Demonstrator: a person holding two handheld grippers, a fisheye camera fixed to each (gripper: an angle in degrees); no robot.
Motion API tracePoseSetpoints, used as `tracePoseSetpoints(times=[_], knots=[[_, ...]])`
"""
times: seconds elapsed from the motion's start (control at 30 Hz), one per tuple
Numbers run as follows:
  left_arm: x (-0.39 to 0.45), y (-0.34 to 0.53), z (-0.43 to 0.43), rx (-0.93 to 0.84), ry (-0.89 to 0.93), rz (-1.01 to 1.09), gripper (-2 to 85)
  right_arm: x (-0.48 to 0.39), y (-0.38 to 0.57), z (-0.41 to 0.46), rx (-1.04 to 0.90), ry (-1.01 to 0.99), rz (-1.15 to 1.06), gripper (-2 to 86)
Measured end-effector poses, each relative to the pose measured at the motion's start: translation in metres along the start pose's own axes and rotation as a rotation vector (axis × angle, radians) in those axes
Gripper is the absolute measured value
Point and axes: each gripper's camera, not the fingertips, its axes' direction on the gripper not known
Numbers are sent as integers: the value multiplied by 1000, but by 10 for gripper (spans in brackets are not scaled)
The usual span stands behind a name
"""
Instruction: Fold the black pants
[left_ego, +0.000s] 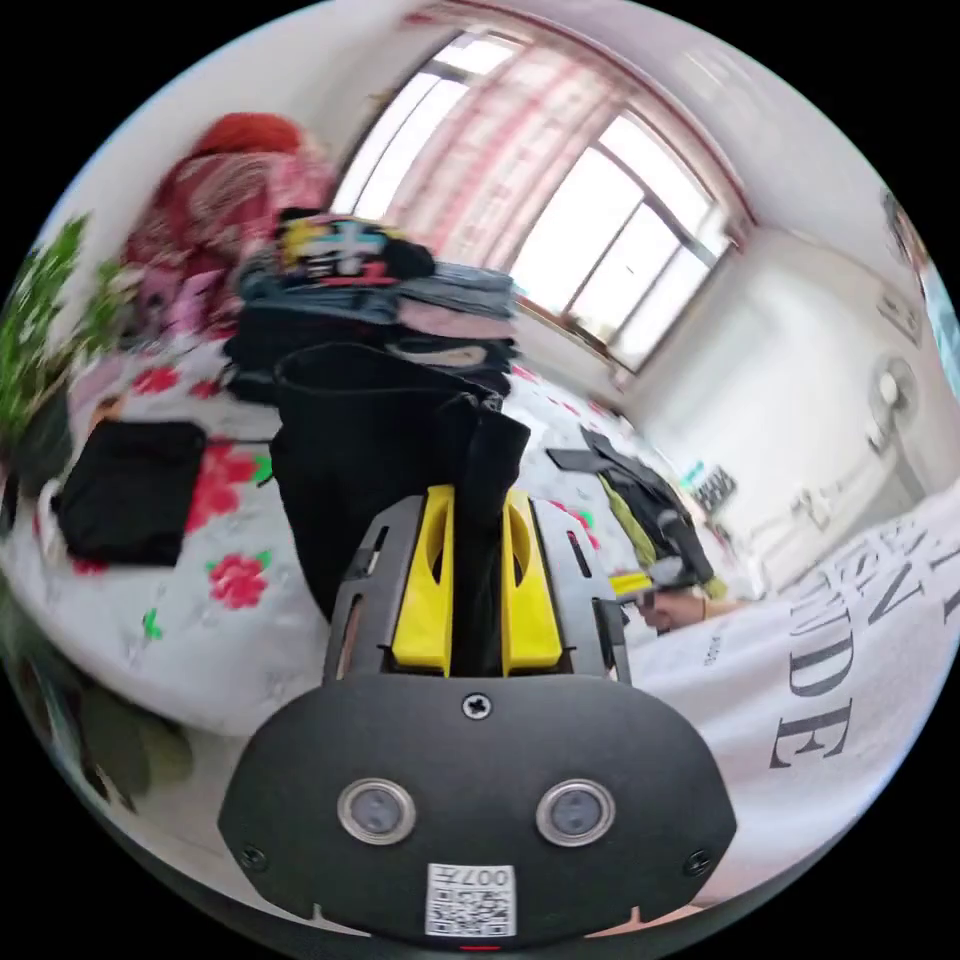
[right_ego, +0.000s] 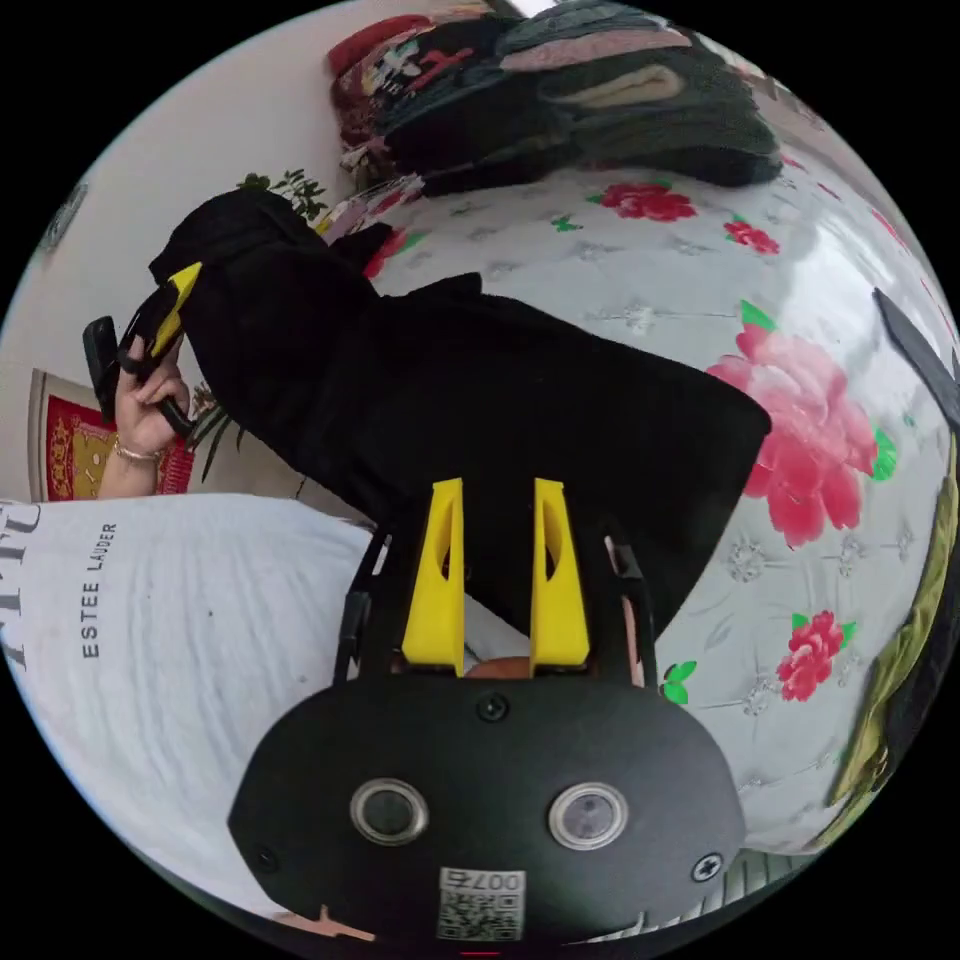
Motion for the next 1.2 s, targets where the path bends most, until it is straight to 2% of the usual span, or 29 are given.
tracePoseSetpoints(times=[0.1, 0.13, 0.2, 0.33, 0.43, 0.5, 0.6, 0.67, 0.77, 0.83, 0.9, 1.03, 1.1, 1.2], knots=[[71, -11, 76, -125, 183, 233, 87, 58, 41, -47, 201, -73, 225, 93], [81, -10, 94, -161, 216, 254, 90, 82, 61, -58, 256, -116, 318, 96], [101, 0, 160, -368, 293, 216, 106, 114, 90, -69, 304, -177, 449, 101], [88, 5, 176, -397, 263, 133, 110, 149, 139, -77, 355, -255, 561, 112], [40, 10, 162, -374, 158, -45, 118, 157, 146, -68, 306, -278, 552, 117], [-6, 22, 148, -357, 60, -238, 131, 159, 143, -63, 293, -295, 538, 118], [-47, 38, 136, -320, 3, -415, 144, 162, 129, -58, 258, -298, 515, 118], [-61, 44, 141, -326, -15, -452, 153, 165, 114, -52, 190, -254, 478, 116], [-75, 54, 176, -452, 2, -480, 162, 169, 101, -47, 134, -235, 455, 108], [-76, 52, 184, -421, -40, -469, 148, 171, 91, -36, 40, -340, 419, 95], [-80, 45, 211, -472, 124, -505, 126, 169, 83, -31, -17, -352, 401, 79], [-84, 30, 229, -509, 159, -486, 63, 163, 73, -47, -55, -336, 297, 44], [-90, 16, 221, -423, 255, -532, 45, 158, 69, -64, -23, -393, 263, 33], [-90, -17, 208, -306, 349, -494, 31, 144, 52, -99, 26, -451, 198, 18]])
